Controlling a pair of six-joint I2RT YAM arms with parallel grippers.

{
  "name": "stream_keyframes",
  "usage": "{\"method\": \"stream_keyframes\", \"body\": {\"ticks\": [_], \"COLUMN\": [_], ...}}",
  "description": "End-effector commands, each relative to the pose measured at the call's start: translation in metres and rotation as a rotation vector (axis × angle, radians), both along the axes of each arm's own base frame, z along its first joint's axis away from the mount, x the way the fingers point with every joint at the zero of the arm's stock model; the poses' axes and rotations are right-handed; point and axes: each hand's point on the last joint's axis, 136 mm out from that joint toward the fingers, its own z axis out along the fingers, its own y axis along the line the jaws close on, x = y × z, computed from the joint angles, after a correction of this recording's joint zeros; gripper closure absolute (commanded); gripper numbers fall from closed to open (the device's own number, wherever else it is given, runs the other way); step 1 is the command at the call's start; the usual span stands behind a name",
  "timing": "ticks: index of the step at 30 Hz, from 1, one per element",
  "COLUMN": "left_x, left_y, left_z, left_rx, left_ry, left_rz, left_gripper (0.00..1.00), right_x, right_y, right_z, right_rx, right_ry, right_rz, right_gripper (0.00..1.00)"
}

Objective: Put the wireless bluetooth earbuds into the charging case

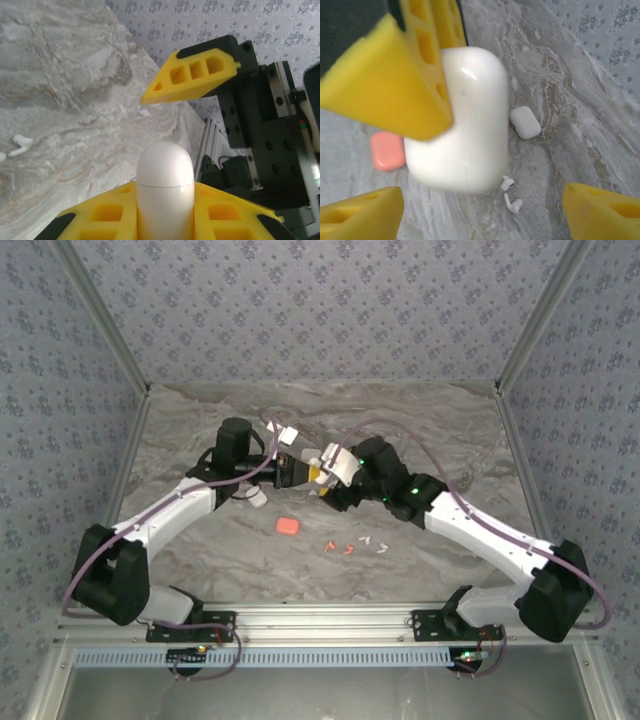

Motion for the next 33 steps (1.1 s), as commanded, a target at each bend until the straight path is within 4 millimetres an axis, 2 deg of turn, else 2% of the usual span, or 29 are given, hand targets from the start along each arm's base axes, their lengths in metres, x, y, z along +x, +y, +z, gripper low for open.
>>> {"method": "stream_keyframes", "body": {"ticks": [1,4,7,15,21,33], "left_x": [0.004,0.007,0.001,-0.024,-0.03,-0.036], "left_y": [0.002,0.003,-0.001,-0.01,-0.01,-0.017], "left_z": [0.032,0.044,0.063,0.1,0.112,0.116], "left_rx": [-0.039,-0.061,-0.106,-0.21,-0.24,-0.242], "left_ry": [-0.2,-0.296,-0.422,-0.679,-0.725,-0.725], "left_rz": [0.067,0.141,0.175,0.198,0.19,0.143], "left_gripper": [0.89,0.93,0.94,0.99,1.0,1.0], "right_x": [-0.028,-0.034,-0.03,-0.02,-0.01,0.004], "right_y": [-0.007,-0.021,-0.036,-0.038,-0.036,-0.033], "right_z": [0.032,0.061,0.086,0.119,0.115,0.107], "right_rx": [0.195,0.405,0.551,0.703,0.711,0.693], "right_ry": [0.089,0.134,0.16,0.143,0.144,0.175], "right_rz": [0.09,0.114,0.107,0.1,0.068,0.035], "right_gripper": [0.08,0.02,0.01,0.0,0.0,0.01]}}
